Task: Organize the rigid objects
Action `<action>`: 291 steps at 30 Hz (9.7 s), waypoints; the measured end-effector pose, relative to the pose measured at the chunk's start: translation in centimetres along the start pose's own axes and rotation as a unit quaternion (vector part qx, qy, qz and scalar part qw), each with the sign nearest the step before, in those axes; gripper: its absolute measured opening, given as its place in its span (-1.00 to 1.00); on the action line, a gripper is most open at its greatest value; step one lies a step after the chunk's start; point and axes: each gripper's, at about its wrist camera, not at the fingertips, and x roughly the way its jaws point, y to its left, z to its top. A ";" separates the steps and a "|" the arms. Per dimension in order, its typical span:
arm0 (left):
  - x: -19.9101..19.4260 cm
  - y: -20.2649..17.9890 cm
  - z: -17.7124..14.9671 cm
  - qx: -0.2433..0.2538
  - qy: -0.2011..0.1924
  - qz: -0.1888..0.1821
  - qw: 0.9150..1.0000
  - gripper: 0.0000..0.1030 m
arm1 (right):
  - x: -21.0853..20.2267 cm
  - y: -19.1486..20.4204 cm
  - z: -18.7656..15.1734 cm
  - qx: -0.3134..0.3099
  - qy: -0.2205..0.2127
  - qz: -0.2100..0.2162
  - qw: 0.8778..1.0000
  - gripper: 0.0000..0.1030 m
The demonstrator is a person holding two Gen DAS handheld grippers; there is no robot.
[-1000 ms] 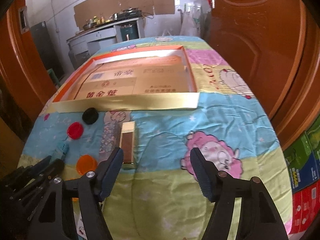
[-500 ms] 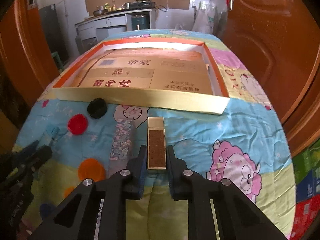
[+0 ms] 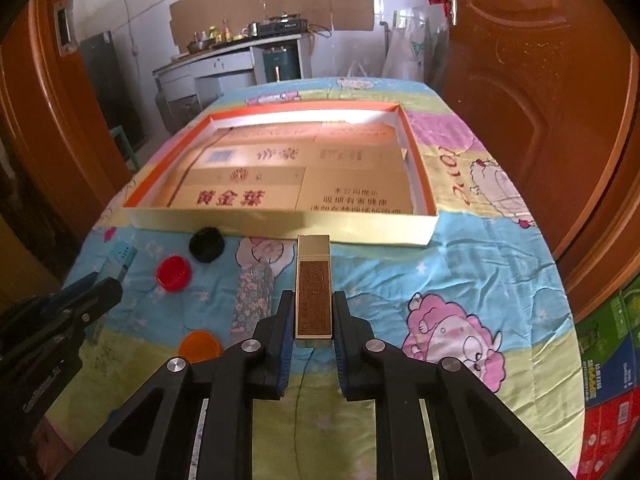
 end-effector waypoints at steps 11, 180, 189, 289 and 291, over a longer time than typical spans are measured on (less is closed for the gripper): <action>-0.9 -0.2 3.7 0.000 -0.022 -0.005 1.000 -0.56 | -2.2 -0.5 2.0 0.002 -0.032 0.003 0.999 -0.65; -6.9 0.1 10.3 0.025 -0.089 0.001 0.996 0.11 | -7.4 0.5 8.3 -0.024 -0.045 0.044 0.998 -0.13; -9.0 -0.5 8.3 0.032 -0.102 -0.008 0.994 0.10 | -10.0 1.0 5.6 -0.021 -0.055 0.047 0.997 -0.13; -6.8 0.2 -6.0 0.062 -0.065 -0.063 0.994 -0.41 | -7.6 3.2 -6.1 0.011 -0.008 0.023 1.000 -0.46; -7.2 -0.1 -5.4 0.064 -0.071 -0.061 0.994 -0.41 | -8.4 3.1 -5.6 0.013 -0.018 0.028 0.999 -0.46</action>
